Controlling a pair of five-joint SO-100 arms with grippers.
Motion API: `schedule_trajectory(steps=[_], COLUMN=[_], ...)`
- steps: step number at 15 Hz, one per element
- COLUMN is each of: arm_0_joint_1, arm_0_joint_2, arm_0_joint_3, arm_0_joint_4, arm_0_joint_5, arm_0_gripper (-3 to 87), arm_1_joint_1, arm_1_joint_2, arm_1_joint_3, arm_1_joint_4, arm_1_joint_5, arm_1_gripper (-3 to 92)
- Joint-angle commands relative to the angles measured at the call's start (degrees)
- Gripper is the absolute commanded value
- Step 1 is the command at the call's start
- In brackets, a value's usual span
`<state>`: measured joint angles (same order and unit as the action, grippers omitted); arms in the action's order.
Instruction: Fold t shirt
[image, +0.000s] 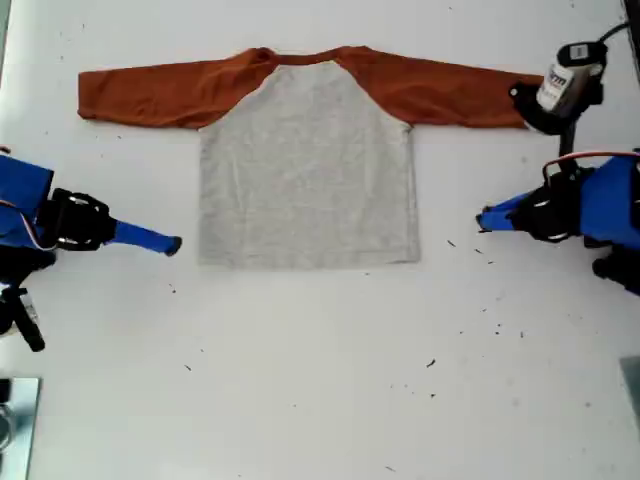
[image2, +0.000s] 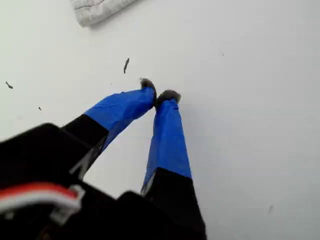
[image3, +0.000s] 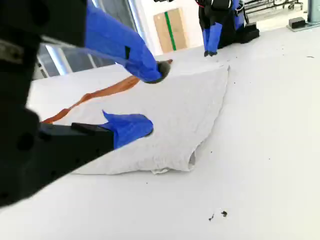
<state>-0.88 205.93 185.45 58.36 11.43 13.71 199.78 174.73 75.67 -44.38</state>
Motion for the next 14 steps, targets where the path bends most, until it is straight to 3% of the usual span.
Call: schedule_trajectory(steps=[1,4,5,6,8,10,11,12,14], arm_0_joint_1=[0.2,0.2,0.2,0.2,0.2,0.3,0.4,-0.3,-2.5], arm_0_joint_2=[0.4,0.4,0.4,0.4,0.4,0.4,0.4,0.4,0.5], arm_0_joint_3=[0.7,0.7,0.7,0.7,0.7,0.7,0.7,0.7,0.7], arm_0_joint_4=[0.0,0.0,0.0,0.0,0.0,0.2,0.3,0.3,0.3], arm_0_joint_5=[0.3,0.3,0.3,0.3,0.3,-0.2,-0.2,-0.2,0.3], arm_0_gripper=[13.1,13.1,13.1,13.1,13.1,13.1,13.1,13.1,14.0], arm_1_joint_1=[0.2,0.2,-0.4,-2.6,-4.4,-5.4,-7.4,-7.1,-4.9], arm_1_joint_2=[0.6,0.6,0.6,0.6,0.6,0.6,0.6,0.6,0.7], arm_1_joint_3=[3.3,3.3,3.3,3.3,3.3,3.3,3.3,3.3,2.4], arm_1_joint_4=[0.7,0.7,0.7,0.7,0.7,0.8,0.8,0.8,-5.8], arm_1_joint_5=[-0.8,-0.8,5.1,18.4,21.1,36.8,28.2,36.2,32.8], arm_1_gripper=[3.8,3.8,3.8,3.8,3.8,4.1,4.1,4.2,3.6])
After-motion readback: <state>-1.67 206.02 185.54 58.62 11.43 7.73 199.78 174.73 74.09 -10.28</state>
